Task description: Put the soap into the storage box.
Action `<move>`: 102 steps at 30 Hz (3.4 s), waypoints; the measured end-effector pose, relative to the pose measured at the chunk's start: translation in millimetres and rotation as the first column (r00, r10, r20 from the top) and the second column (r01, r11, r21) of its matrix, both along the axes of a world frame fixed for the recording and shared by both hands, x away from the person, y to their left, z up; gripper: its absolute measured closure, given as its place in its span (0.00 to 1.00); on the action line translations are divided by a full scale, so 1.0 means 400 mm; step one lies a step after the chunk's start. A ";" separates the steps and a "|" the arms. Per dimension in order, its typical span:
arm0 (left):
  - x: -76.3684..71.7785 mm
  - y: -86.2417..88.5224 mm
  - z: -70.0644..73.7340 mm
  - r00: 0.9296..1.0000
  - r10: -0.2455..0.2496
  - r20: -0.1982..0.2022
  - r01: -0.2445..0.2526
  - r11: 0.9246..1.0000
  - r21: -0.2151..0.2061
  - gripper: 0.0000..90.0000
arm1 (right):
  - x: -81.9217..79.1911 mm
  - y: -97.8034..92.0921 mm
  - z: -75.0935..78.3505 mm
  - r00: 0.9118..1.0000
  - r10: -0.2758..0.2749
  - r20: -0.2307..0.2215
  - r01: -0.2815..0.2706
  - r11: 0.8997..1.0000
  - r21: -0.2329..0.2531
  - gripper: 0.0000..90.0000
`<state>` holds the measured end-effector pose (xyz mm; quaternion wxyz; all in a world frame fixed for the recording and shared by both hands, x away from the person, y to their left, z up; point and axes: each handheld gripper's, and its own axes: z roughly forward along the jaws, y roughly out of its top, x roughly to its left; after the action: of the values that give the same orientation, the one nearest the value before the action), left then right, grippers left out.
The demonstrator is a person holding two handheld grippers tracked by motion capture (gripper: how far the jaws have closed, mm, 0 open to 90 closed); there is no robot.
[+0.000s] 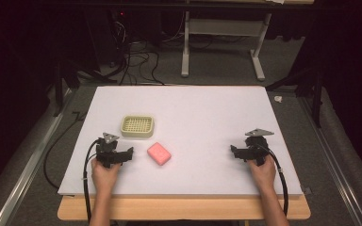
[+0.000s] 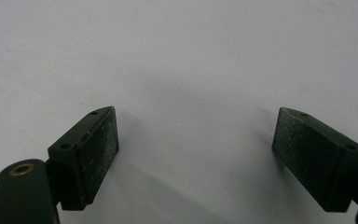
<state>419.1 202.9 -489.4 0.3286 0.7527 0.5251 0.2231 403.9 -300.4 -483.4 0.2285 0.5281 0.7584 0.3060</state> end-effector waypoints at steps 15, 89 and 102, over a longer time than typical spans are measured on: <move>0.000 0.001 0.000 1.000 0.001 0.000 -0.001 1.000 -0.002 0.16 | 0.000 0.000 0.000 1.000 0.001 0.000 -0.001 1.000 0.000 0.17; -0.098 -0.104 0.101 0.974 -0.217 0.070 0.224 0.966 -0.130 0.11 | 0.000 0.000 0.000 1.000 0.004 0.002 -0.004 1.000 -0.004 0.17; -0.098 -0.178 0.102 0.952 -0.299 0.071 0.304 0.949 -0.086 0.07 | 0.000 0.000 0.000 1.000 0.004 0.002 -0.004 1.000 -0.003 0.17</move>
<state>380.1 131.8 -448.8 0.4093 0.8008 0.4046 0.1661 403.8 -300.6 -483.3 0.2296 0.5259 0.7598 0.3057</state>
